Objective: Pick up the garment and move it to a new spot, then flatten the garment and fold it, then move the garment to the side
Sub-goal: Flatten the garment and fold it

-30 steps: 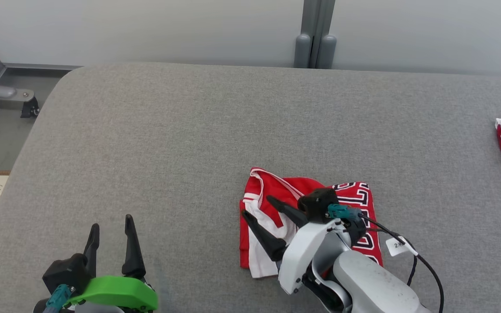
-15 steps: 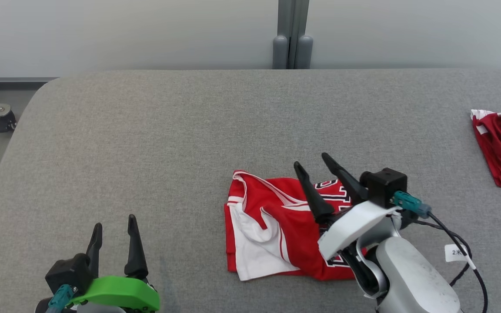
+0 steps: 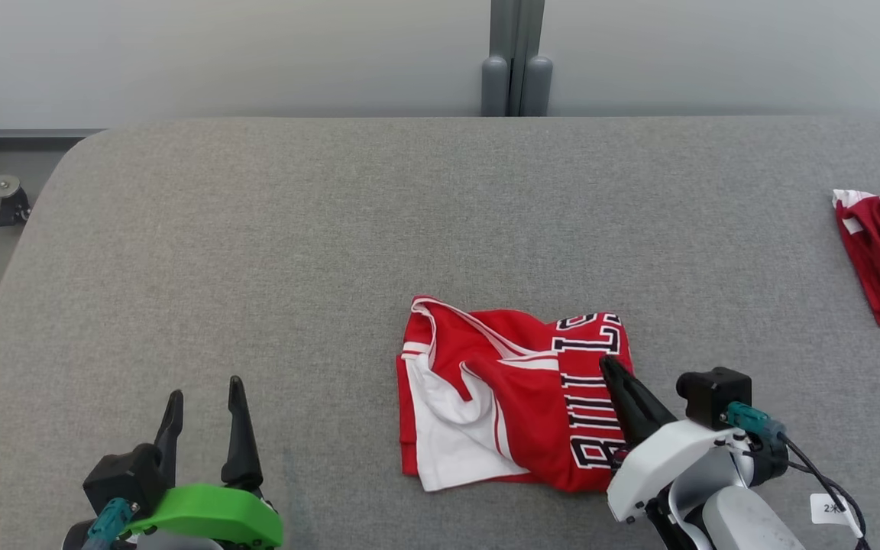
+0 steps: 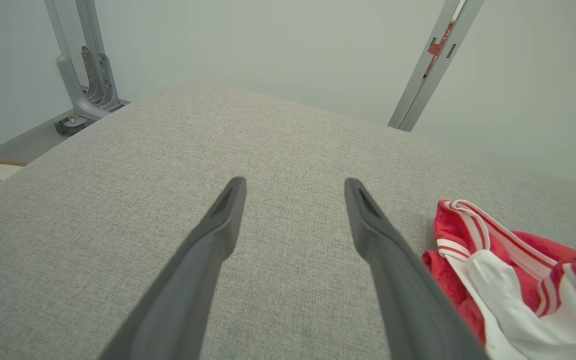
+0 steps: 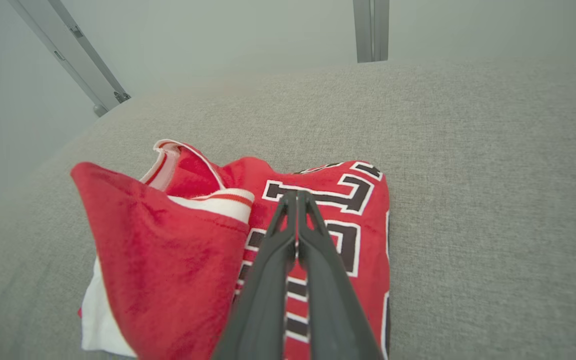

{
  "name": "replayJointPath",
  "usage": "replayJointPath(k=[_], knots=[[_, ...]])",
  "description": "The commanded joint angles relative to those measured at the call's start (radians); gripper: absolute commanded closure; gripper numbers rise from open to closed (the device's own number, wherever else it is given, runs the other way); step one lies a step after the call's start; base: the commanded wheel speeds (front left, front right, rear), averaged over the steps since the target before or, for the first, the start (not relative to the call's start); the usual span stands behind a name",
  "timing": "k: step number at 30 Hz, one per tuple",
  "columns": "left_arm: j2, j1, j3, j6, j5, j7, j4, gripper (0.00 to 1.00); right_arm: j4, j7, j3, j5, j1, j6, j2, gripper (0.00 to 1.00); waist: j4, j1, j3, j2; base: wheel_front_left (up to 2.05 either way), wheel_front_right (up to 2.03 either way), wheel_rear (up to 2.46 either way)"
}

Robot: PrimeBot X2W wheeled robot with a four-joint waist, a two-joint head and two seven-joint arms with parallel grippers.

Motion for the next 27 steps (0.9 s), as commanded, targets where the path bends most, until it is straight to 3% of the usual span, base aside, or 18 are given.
replayJointPath(k=[1, 12, 23, 27], knots=[[0.01, -0.018, -0.001, 0.006, 0.01, 0.003, 0.0, 0.0, 0.02, -0.002, 0.002, 0.008, -0.001, -0.001, -0.001, 1.0, 0.01, 0.0, 0.004, 0.0, 0.0, 0.0, 0.0], [0.018, -0.021, -0.002, 0.006, 0.008, 0.004, 0.002, 0.0, 0.221, -0.042, 0.117, 0.079, -0.096, -0.001, -0.001, 1.0, 0.075, 0.0, 0.001, 0.0, 0.0, 0.0, 0.0], [0.018, -0.019, -0.004, 0.012, 0.002, 0.004, -0.008, 0.0, 0.309, -0.044, 0.453, 0.204, -0.188, -0.001, -0.003, 1.0, 0.138, 0.0, 0.011, 0.0, 0.0, 0.0, 0.0], [0.014, -0.018, -0.002, 0.015, -0.001, 0.0, -0.007, 0.0, 0.33, -0.061, 0.522, 0.241, -0.209, -0.001, -0.003, 1.0, 0.146, 0.0, 0.016, 0.0, 0.0, 0.0, 0.0]])
